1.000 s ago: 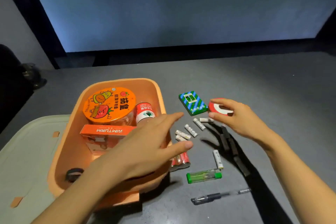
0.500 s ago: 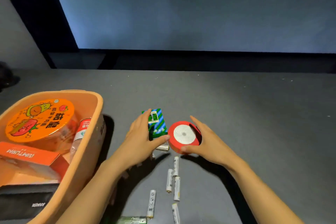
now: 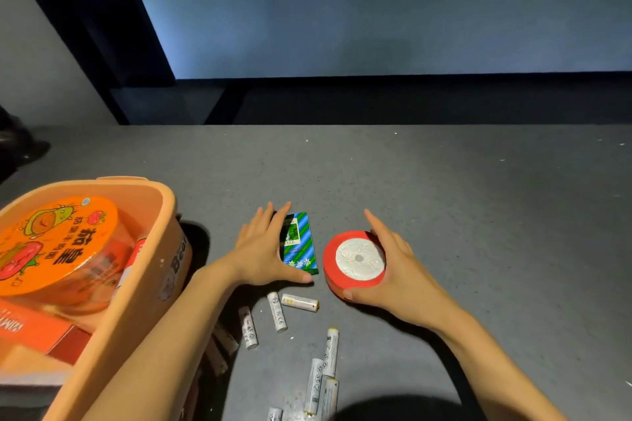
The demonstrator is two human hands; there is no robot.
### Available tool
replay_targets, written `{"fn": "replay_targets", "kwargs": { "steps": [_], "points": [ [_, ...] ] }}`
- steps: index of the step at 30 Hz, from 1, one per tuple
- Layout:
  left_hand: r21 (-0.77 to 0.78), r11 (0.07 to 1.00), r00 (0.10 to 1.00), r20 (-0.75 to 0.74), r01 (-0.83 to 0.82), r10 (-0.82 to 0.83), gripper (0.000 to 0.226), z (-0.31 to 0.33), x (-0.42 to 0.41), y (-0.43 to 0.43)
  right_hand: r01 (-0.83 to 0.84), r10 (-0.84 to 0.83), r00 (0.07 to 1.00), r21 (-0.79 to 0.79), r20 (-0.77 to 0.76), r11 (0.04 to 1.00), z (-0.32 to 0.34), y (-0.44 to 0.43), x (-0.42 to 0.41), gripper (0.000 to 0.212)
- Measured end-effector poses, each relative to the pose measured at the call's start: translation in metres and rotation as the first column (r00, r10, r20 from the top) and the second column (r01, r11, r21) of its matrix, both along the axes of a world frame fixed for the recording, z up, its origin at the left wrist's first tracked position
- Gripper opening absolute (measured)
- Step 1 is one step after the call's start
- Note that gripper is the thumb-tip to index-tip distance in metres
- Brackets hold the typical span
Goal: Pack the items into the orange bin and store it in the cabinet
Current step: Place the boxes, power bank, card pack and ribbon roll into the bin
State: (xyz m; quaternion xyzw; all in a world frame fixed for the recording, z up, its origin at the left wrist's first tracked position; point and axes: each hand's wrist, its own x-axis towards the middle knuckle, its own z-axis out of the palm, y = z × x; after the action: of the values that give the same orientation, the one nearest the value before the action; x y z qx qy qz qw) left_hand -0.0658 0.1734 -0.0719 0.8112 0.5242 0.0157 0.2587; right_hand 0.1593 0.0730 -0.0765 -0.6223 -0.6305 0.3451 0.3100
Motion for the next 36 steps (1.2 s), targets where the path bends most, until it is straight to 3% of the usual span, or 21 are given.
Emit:
{"fn": "replay_targets", "kwargs": {
  "steps": [4, 12, 20, 24, 29, 32, 36],
  "points": [
    [-0.04, 0.998, 0.996, -0.071, 0.053, -0.055, 0.127, -0.003, 0.0, 0.011, -0.008, 0.008, 1.0, 0.003, 0.008, 1.0, 0.002, 0.0, 0.001, 0.116],
    [0.255, 0.964, 0.994, 0.098, -0.072, 0.049, 0.124, 0.063, -0.02, -0.002, -0.038, 0.038, 0.999, 0.053, 0.005, 0.998, 0.037, 0.0, -0.014, 0.115],
    [0.356, 0.895, 0.961, 0.16, -0.267, 0.223, 0.137, 0.157, -0.148, -0.058, -0.189, 0.199, 0.979, 0.197, -0.034, 0.962, 0.119, -0.013, -0.093, 0.108],
    [0.384, 0.847, 0.929, 0.13, -0.369, 0.346, 0.134, 0.158, -0.217, -0.076, -0.311, 0.324, 0.946, 0.219, -0.028, 0.925, 0.141, -0.018, -0.161, 0.111],
    [0.492, 0.796, 0.924, 0.052, -0.353, 0.378, 0.132, 0.148, -0.288, -0.069, -0.37, 0.387, 0.921, 0.235, -0.032, 0.899, 0.141, -0.026, -0.248, 0.106],
    [0.544, 0.775, 0.928, 0.017, -0.321, 0.372, 0.132, 0.145, -0.318, -0.053, -0.36, 0.374, 0.927, 0.21, -0.032, 0.909, 0.134, -0.033, -0.287, 0.104],
    [0.52, 0.816, 0.959, 0.022, -0.253, 0.284, 0.13, 0.136, -0.333, -0.037, -0.308, 0.308, 0.951, 0.138, 0.017, 0.941, 0.128, -0.046, -0.319, 0.109]
  ]
}}
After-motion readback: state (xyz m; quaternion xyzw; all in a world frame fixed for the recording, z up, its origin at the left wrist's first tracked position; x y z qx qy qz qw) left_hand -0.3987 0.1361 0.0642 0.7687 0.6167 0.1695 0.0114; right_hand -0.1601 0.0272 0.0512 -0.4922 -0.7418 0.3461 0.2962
